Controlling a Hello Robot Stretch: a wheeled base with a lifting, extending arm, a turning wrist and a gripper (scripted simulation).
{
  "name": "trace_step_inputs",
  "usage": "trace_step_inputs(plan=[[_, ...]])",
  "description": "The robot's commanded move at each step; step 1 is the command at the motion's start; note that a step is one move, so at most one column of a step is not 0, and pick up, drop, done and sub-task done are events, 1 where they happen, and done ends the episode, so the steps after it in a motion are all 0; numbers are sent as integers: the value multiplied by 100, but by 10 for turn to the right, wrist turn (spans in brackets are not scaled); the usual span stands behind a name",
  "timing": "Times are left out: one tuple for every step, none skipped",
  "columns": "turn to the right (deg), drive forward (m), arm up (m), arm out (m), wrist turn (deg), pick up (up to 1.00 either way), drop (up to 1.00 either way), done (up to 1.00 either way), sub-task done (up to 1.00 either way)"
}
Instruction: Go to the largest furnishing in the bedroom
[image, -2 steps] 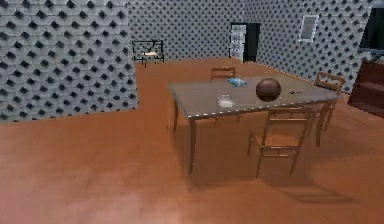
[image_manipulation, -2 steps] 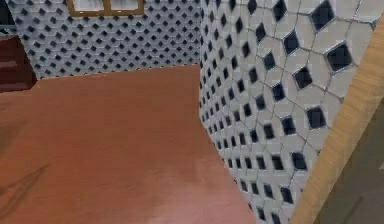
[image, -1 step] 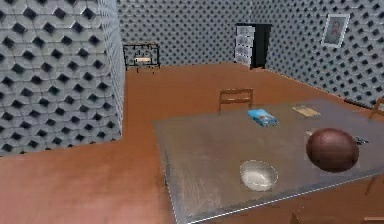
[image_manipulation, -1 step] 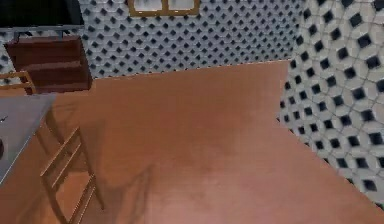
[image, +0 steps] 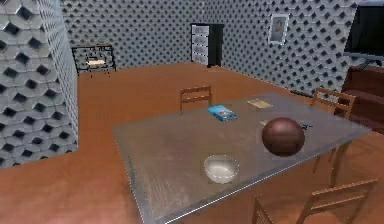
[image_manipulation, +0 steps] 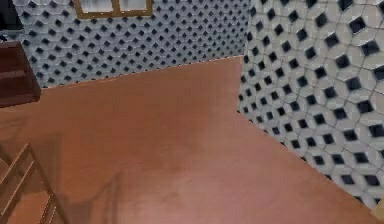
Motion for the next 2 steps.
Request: trace_step_inputs(plan=[[30,0,0,0,0,0,0,0,0],[0,5,0,0,0,0,0,0,0]])
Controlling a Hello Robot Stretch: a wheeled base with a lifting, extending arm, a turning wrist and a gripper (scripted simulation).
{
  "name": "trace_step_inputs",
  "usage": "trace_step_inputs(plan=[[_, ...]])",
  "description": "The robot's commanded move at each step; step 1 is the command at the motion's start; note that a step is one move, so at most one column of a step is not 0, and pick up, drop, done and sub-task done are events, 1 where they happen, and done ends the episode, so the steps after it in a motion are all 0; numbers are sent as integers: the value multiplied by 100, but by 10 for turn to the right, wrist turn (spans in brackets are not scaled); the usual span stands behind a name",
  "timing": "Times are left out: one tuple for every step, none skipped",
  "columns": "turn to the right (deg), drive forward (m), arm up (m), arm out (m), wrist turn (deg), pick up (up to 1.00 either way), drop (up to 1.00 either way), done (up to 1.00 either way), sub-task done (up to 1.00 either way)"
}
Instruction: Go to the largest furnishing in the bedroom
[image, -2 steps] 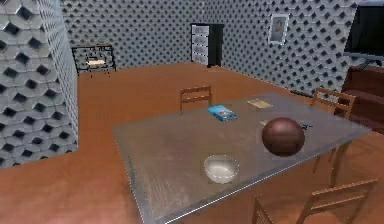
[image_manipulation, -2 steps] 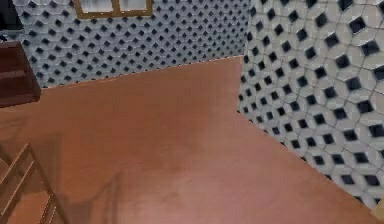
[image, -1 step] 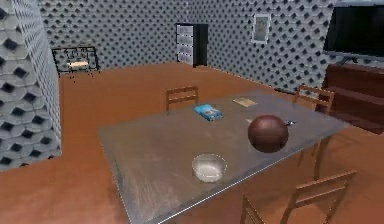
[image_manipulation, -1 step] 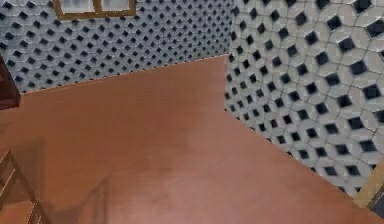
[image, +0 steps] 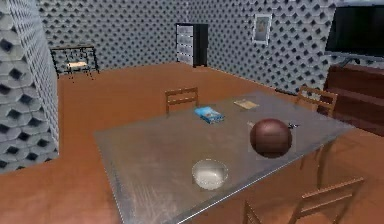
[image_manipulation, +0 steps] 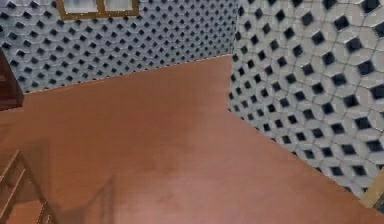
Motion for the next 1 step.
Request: trace_step_inputs(plan=[[450,0,0,0,0,0,0,0,0]])
